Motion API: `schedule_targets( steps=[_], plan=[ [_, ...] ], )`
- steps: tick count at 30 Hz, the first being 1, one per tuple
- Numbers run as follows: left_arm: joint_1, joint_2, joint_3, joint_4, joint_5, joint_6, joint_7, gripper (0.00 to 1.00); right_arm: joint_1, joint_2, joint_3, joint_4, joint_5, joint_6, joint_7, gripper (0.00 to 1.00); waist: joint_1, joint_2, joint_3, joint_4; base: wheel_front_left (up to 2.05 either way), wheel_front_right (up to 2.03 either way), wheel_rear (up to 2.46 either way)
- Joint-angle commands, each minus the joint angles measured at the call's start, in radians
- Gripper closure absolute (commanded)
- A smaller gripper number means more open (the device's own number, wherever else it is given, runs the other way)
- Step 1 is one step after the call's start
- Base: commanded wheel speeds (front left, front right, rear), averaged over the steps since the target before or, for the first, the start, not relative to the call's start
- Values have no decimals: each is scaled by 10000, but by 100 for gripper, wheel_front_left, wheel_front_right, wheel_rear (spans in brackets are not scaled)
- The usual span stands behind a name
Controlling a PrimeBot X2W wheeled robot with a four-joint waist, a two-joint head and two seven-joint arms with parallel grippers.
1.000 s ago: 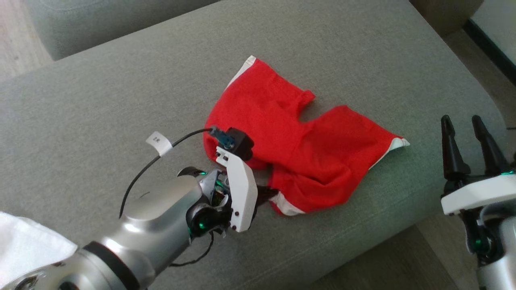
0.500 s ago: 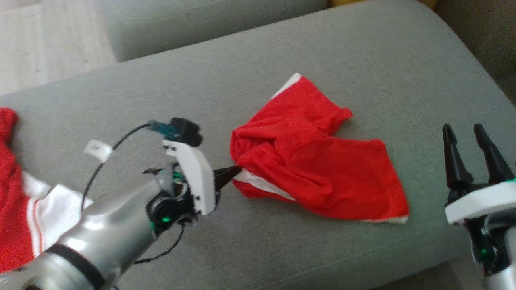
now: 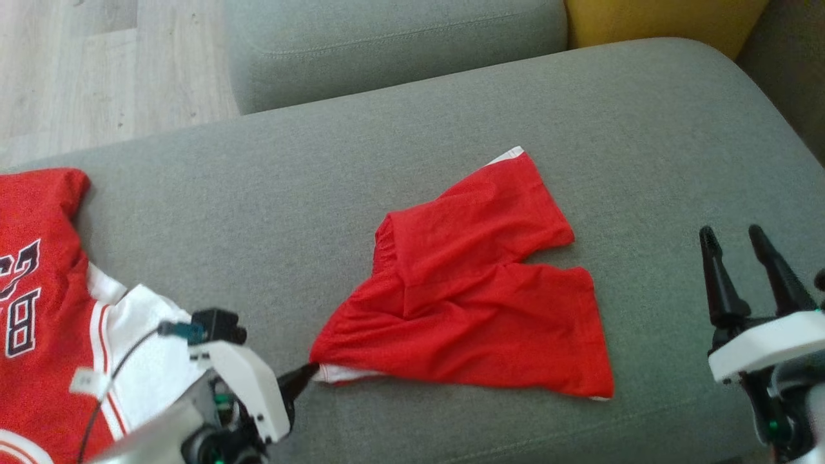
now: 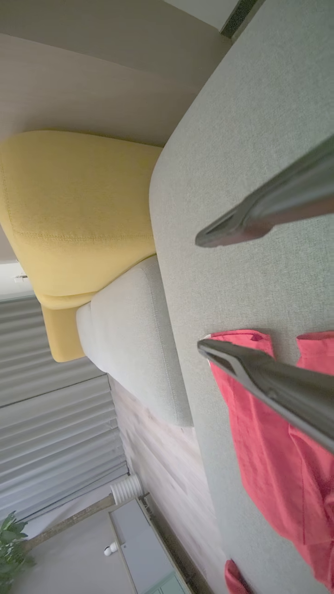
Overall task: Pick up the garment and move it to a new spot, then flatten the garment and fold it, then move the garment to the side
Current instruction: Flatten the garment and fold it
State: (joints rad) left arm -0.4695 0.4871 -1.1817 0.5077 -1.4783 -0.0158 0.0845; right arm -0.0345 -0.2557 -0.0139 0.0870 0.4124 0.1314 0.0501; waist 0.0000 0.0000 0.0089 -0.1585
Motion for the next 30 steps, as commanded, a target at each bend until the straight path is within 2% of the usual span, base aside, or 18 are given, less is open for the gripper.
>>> schedule_targets(
  steps=[1, 2, 6, 10, 12, 14, 16, 19, 22, 26, 30],
  plan=[
    [-240, 401, 501, -313, -53, 105, -304, 33, -163, -167, 170, -369, -50, -7, 43, 0, 0, 0, -11, 45, 0, 0, 0],
    [-156, 443, 559, -466, 25, 194, -589, 0, -137, -179, 200, -363, -44, -7, 88, 0, 0, 0, -19, 75, 0, 0, 0],
    [-165, 556, 798, -1114, 816, 626, -2130, 0, -75, -214, 288, -342, -4, -7, 153, 0, 0, 0, -54, 175, 0, 0, 0],
    [-320, 655, 1316, -1886, 2041, 1500, -3337, 0, 29, -227, 291, -299, 14, -7, 136, 0, 0, 0, -100, 304, 0, 0, 0],
    [-331, 577, 2391, -2507, 3078, 2196, -3446, 0, 124, -215, 249, -282, 22, -7, 63, 0, 0, 0, -108, 428, 0, 0, 0],
    [75, 283, 3823, -3420, 4738, 2939, -3455, 0, 279, -182, 209, -244, 50, -7, -26, 0, 0, 0, -113, 577, 0, 0, 0],
    [803, -110, 4830, -4226, 6373, 3626, -3457, 0, 463, -130, 196, -175, 85, -7, -61, 0, 0, 0, -120, 717, 0, 0, 0],
    [2017, -840, 5883, -5039, 8105, 4132, -3459, 0, 661, -70, 255, -71, 121, -7, -32, 0, 0, 0, -97, 862, 0, 0, 0],
    [2672, -1282, 6227, -5207, 8784, 4124, -3460, 0, 687, -67, 330, 34, 126, -7, 43, 0, 0, 0, -61, 935, 0, 0, 0],
    [3263, -1992, 6620, -5077, 9502, 3586, -3461, 0, 526, -108, 606, 385, 210, -7, 407, 0, 0, 0, -1, 1105, 0, 0, 0],
    [3389, -2579, 6907, -4856, 9935, 3032, -3461, 0, -59, -275, 1031, 1120, 451, -7, 1381, 0, 0, 0, 137, 1295, 0, 0, 0]
  ],
)
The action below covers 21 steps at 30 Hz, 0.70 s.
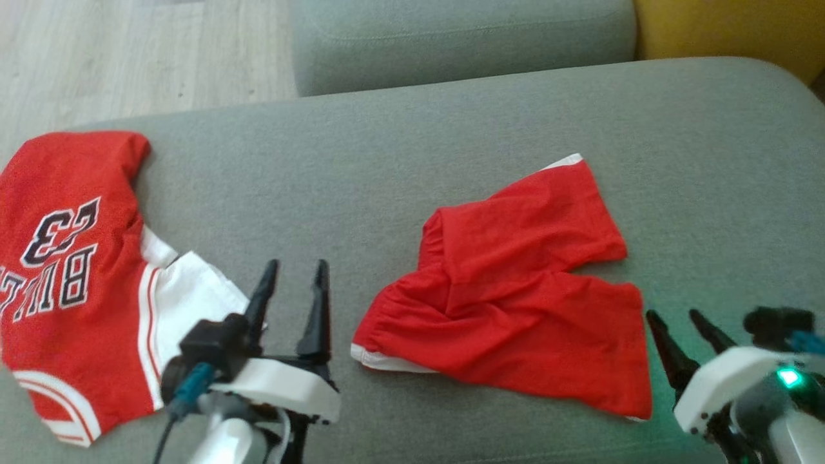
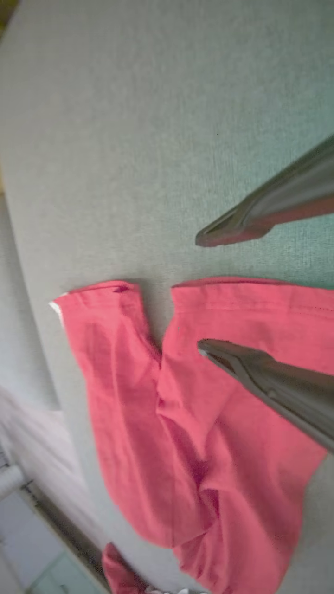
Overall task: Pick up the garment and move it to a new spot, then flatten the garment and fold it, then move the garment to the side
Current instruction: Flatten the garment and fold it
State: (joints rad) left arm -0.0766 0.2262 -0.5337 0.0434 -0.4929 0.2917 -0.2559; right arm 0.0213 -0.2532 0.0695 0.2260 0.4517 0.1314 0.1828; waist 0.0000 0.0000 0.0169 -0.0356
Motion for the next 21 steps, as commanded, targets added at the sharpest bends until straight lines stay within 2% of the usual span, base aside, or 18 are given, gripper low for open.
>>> schedule_targets(
  steps=[1, 7, 11, 12, 13, 14, 15, 21],
  plan=[
    [-548, -93, 474, -137, 183, -169, -58, 0, -822, -380, 314, 3, 118, -7, 390, 0, 0, 0, 100, 133, 0, 0, 0],
    [-542, -773, 708, 304, 623, -775, -58, 0, -2098, -652, 660, 1670, 582, -7, 1777, 0, 0, 0, 374, 621, 0, 0, 0],
    [-485, -1061, 952, 508, 823, -1036, -58, 0, -2518, -803, 916, 2377, 838, -7, 2215, 0, 0, 0, 499, 992, 0, 0, 0],
    [-470, -1112, 1032, 539, 868, -1087, -58, 0, -2551, -828, 952, 2520, 923, -7, 2320, 9, 0, 0, 524, 1077, 0, 0, 0],
    [-449, -1154, 1118, 564, 911, -1125, -58, 0, -2578, -855, 951, 2630, 995, -7, 2365, 47, 0, 0, 536, 1147, 0, 0, 0],
    [-418, -1195, 1203, 592, 944, -1168, -58, 0, -2595, -886, 951, 2702, 1023, -7, 2366, 80, 0, 0, 538, 1212, 0, 0, 0],
    [-386, -1232, 1275, 619, 978, -1219, -58, 0, -2599, -900, 942, 2740, 1056, -7, 2342, 100, 0, 0, 538, 1270, 0, 0, 0],
    [-236, -1439, 1608, 677, 1196, -1456, -58, 0, -2725, -1021, 847, 2478, 1318, -7, 1943, 100, 0, 0, 575, 1450, 0, 0, 0]
  ],
)
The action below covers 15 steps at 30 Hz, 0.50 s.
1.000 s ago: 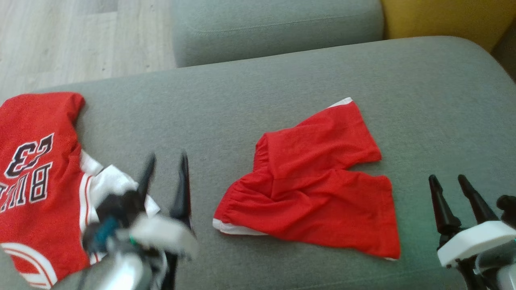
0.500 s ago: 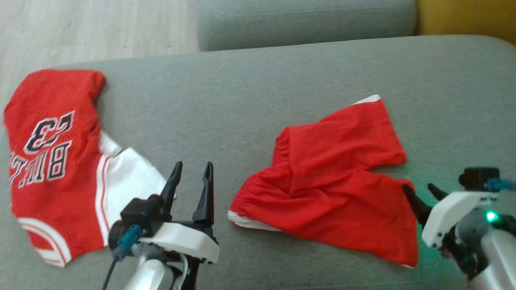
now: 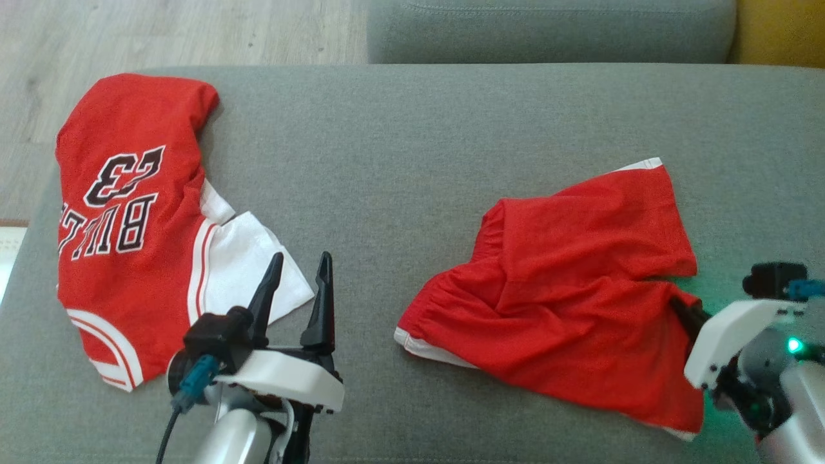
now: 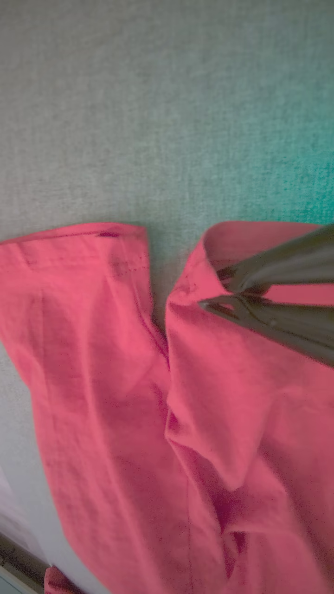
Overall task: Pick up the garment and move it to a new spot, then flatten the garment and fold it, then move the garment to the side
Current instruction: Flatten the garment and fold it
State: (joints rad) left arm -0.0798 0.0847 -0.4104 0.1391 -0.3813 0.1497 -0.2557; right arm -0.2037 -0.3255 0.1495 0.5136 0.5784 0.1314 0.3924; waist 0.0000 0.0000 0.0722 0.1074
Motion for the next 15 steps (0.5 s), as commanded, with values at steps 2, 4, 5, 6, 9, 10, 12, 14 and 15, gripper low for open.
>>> schedule_targets(
  steps=[2, 4, 5, 6, 9, 10, 12, 14, 15],
  plan=[
    [-216, -84, 409, -272, 151, -119, -60, 0, -690, -429, 26, -502, 115, -7, -137, 100, 0, 0, 133, 87, 0, 0, 0],
    [-279, -144, 415, -259, 222, -180, -60, 0, -1046, -596, 26, -502, 206, -7, 13, 100, 0, 0, 317, 168, 0, 0, 0],
    [-318, -173, 404, -253, 255, -207, -60, 0, -1254, -686, 41, -444, 283, -7, 144, 100, 0, 0, 428, 224, 0, 0, 0],
    [-355, -199, 387, -238, 283, -228, -60, 0, -1479, -781, 63, -360, 378, -7, 282, 100, 0, 0, 539, 283, 0, 0, 0],
    [-484, -262, 338, -179, 345, -254, -60, 0, -2205, -1070, 110, 7, 689, -7, 547, 100, 0, 0, 861, 470, 0, 0, 0],
    [-520, -278, 322, -157, 356, -252, -60, 0, -2416, -1143, 120, 207, 818, -7, 652, 100, 0, 0, 936, 529, 0, 0, 0],
    [-595, -302, 302, -118, 367, -258, -60, 0, -2807, -1315, 207, 663, 986, -7, 842, 100, 0, 0, 1070, 629, 0, 0, 0],
    [-687, -318, 296, -86, 370, -261, -60, 0, -3176, -1495, 364, 1028, 1087, -7, 752, 100, 0, 0, 1160, 697, 0, 0, 0],
    [-757, -329, 306, -53, 364, -251, -60, 0, -3457, -1586, 611, 1388, 1187, -7, 580, 100, 0, 0, 1185, 715, 0, 0, 0]
  ],
)
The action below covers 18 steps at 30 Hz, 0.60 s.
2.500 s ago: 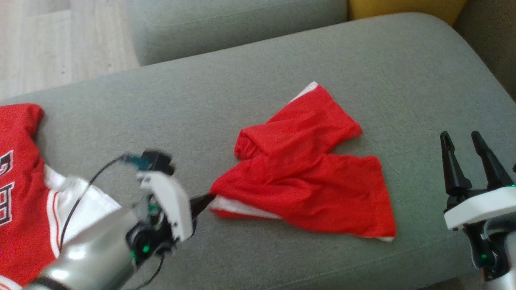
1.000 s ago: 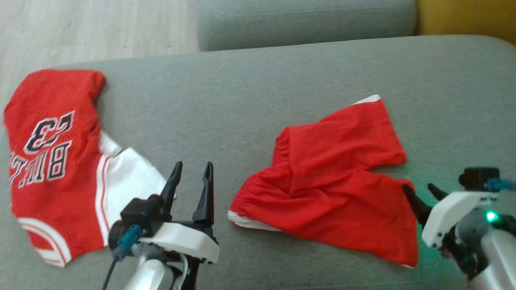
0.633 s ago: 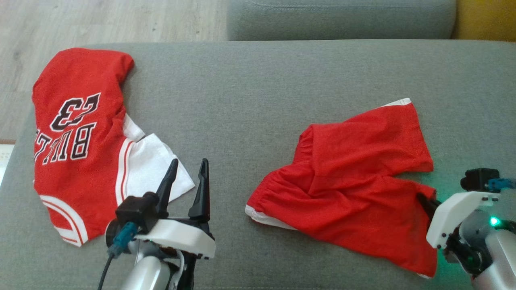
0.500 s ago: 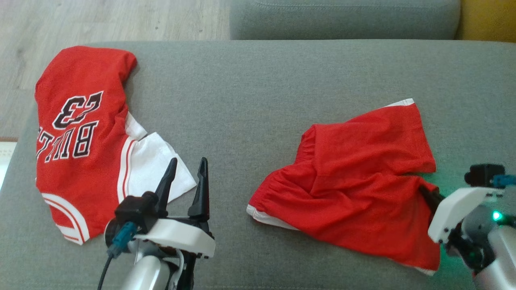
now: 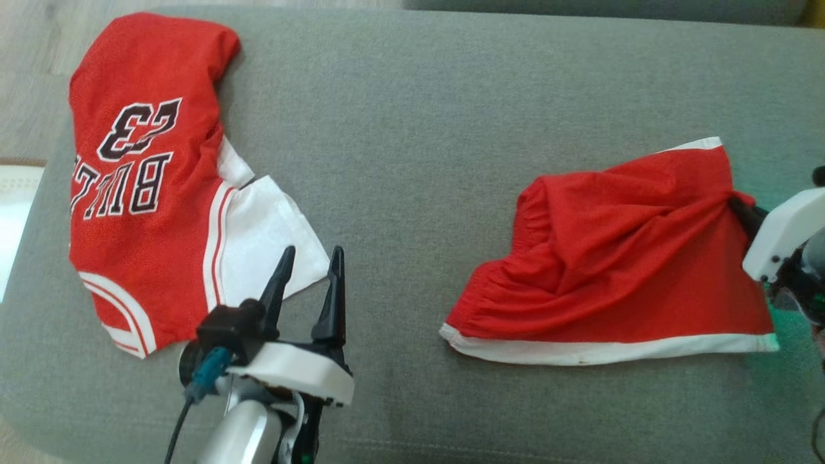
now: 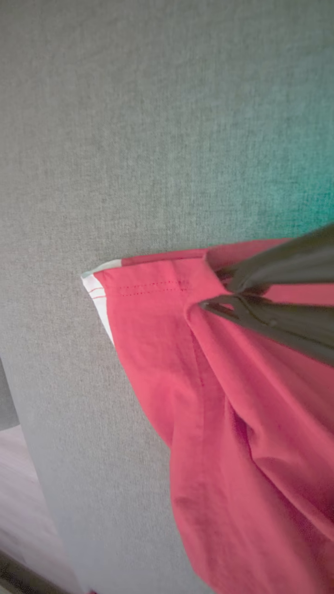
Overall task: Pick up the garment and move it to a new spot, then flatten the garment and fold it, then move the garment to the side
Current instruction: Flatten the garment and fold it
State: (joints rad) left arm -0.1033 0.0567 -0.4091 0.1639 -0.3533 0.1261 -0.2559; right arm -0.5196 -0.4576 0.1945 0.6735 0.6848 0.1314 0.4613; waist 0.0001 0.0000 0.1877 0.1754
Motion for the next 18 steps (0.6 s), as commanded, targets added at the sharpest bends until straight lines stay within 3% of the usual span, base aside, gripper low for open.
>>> schedule_targets(
  steps=[1, 2, 3, 7, 11, 18],
  plan=[
    [-522, -49, 293, -300, 84, -15, -59, 0, -298, -265, 161, -212, 123, -7, -108, 100, -1, 0, 30, 35, 0, 0, 0],
    [-537, -52, 298, -272, 78, -10, -59, 0, -386, -256, 307, -3, 227, -7, -95, 78, -1, 0, 4, 24, 0, 0, 0],
    [-536, -55, 301, -233, 59, -17, -59, 0, -444, -253, 469, 201, 288, -7, -68, 0, -1, 0, -55, -5, 0, 0, 0],
    [-479, -60, 408, -132, -42, -63, -59, 0, -619, -116, 861, 503, 551, -7, -649, 0, -1, 0, -437, -271, 0, 0, 0],
    [-385, -62, 765, -183, 34, -111, -59, 0, -575, -80, 1034, 254, 540, -7, -2016, 0, -1, 0, -957, -686, 0, 0, 0],
    [15, 30, 1736, -603, 631, 21, -59, 0, 326, -46, 865, -1366, 370, -7, -4810, 0, -1, 0, -1715, -1446, 0, 0, 0]
  ],
)
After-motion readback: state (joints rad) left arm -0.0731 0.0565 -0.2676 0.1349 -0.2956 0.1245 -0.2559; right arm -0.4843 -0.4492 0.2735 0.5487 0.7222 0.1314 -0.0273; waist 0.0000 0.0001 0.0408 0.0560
